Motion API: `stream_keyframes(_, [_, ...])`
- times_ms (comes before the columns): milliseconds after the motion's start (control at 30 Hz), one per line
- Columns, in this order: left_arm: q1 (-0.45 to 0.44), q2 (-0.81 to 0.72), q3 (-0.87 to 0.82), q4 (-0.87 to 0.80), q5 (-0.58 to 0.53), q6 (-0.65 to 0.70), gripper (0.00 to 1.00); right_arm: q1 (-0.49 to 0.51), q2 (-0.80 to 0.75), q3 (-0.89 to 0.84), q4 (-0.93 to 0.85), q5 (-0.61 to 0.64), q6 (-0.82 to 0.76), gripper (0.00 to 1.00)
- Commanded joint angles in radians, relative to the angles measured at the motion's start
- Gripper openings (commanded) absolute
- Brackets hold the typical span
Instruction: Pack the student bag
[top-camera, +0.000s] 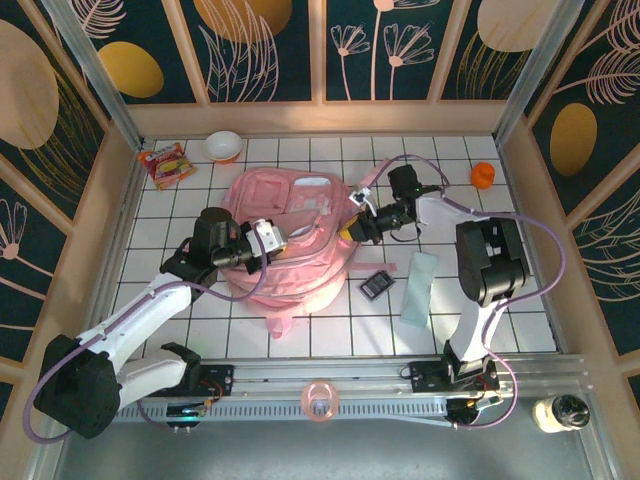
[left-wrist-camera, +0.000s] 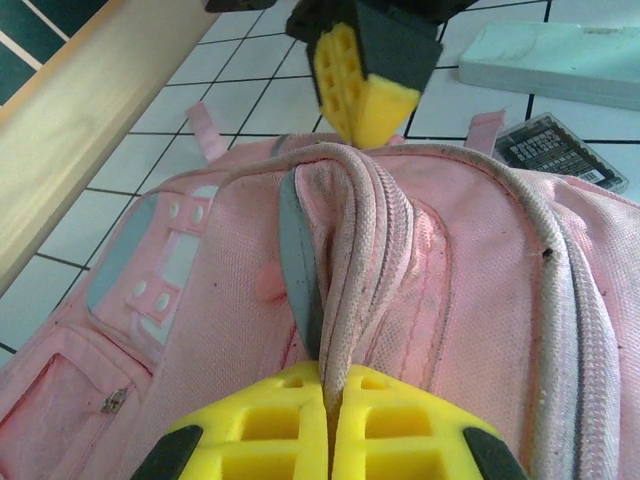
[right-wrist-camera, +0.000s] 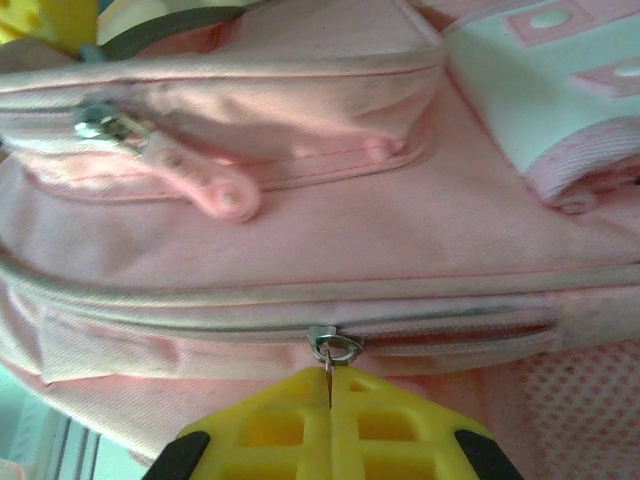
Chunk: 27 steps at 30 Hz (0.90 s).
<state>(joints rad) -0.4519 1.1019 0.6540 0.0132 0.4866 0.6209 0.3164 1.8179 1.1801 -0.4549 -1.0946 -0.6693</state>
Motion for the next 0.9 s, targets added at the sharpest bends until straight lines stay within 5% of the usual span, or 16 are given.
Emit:
stream_keyframes(0, [-0.001, -0.013, 0.028, 0.139, -0.064, -0.057, 0.0, 0.038, -0.123, -0.05, -0.002, -0.043, 0.054, 0.0])
stream_keyframes(400, [-0.007, -0.022, 0.004, 0.216, -0.055, -0.13, 0.0, 0.167, -0.272, -0.241, 0.27, 0.143, 0.389, 0.0])
stream_keyframes(567, [-0.011, -0.02, 0.005, 0.229, -0.042, -0.148, 0.0, 0.181, -0.324, -0.342, 0.429, 0.19, 0.504, 0.18])
stream_keyframes(733, [-0.013, -0.037, -0.009, 0.257, -0.031, -0.156, 0.0, 0.187, -0.322, -0.382, 0.482, 0.183, 0.542, 0.22])
stream_keyframes(867, [-0.017, -0.036, -0.01, 0.258, -0.031, -0.161, 0.0, 0.189, -0.352, -0.393, 0.504, 0.204, 0.555, 0.0])
